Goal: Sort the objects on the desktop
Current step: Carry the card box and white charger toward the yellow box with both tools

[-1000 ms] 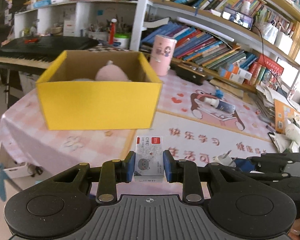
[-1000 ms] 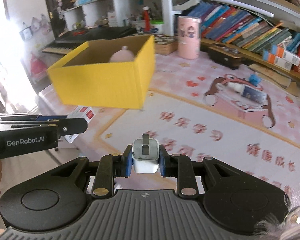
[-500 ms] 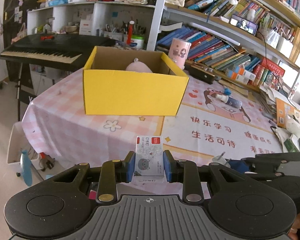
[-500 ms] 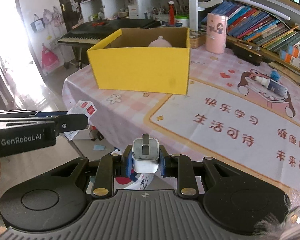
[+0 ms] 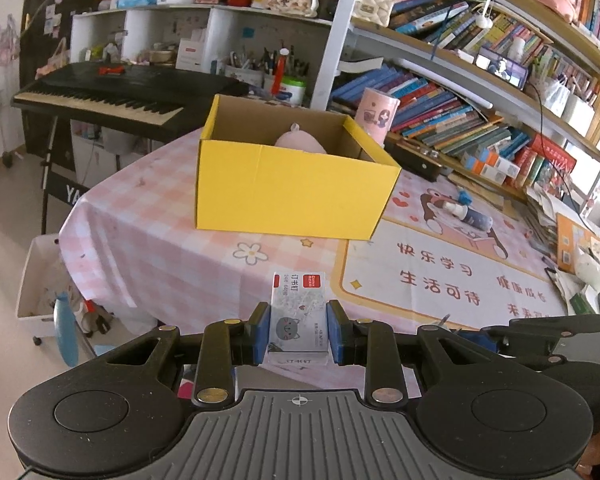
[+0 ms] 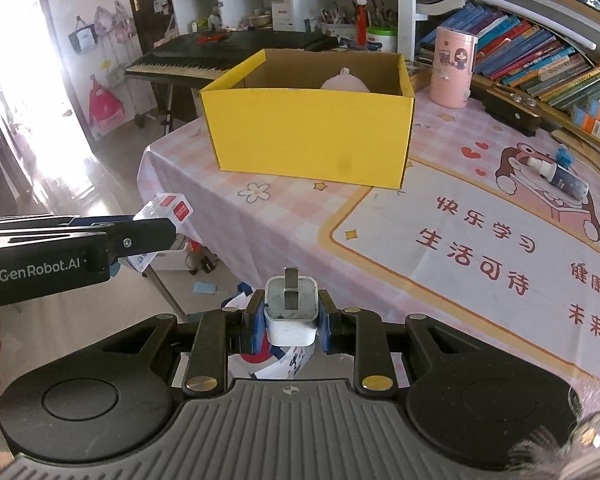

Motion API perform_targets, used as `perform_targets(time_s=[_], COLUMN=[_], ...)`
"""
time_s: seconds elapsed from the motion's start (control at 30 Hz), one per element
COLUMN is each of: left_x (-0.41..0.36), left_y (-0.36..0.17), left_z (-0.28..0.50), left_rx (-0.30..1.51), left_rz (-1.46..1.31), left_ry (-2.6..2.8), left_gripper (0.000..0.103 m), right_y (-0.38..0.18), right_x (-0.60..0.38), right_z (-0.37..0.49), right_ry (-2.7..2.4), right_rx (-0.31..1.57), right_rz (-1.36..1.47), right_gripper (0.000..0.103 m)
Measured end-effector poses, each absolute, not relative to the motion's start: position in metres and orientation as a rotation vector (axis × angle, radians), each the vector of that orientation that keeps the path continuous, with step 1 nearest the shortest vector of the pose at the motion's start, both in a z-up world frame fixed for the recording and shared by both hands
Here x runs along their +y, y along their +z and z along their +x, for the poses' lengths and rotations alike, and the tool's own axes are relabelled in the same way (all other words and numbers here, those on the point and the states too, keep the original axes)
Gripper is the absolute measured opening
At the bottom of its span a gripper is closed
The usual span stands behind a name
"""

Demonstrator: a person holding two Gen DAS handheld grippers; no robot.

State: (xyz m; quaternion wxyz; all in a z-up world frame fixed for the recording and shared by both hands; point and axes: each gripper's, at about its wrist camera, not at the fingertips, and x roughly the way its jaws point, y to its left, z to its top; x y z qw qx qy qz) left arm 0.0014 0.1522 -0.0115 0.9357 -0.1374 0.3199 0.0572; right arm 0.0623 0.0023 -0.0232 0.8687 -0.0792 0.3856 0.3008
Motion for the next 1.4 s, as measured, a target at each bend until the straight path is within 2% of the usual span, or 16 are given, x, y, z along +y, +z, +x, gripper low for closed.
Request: perform_targets(time_s=[0.5, 1.03, 1.27, 1.4], left_x=[0.164, 0.178, 0.184, 0.193], left_y=[-0.015, 0.033, 0.037, 0.029], left_z=[0.035, 0.131, 0.175, 0.206], left_rx=[0.653, 0.457, 0.455, 0.523], left_rz=[-0.296, -0.200, -0.186, -0.169], left_ry=[0.182, 0.265, 0.286, 0.284], left_gripper=[0.028, 0.028, 0.028, 0.028], right_y=[-0.026, 0.036, 0.037, 0.030], right_x=[0.017, 0.031, 0.046, 0.067], right_z=[0.113, 0.229, 0.272, 0.300], right_ry=[0.686, 0.756, 0.784, 0.827], right_rx=[0.818, 0.554, 0.540, 0.550], right_rz=[-0.186, -0.142, -0.171, -0.287], right_gripper=[0.024, 0.024, 0.024, 0.024])
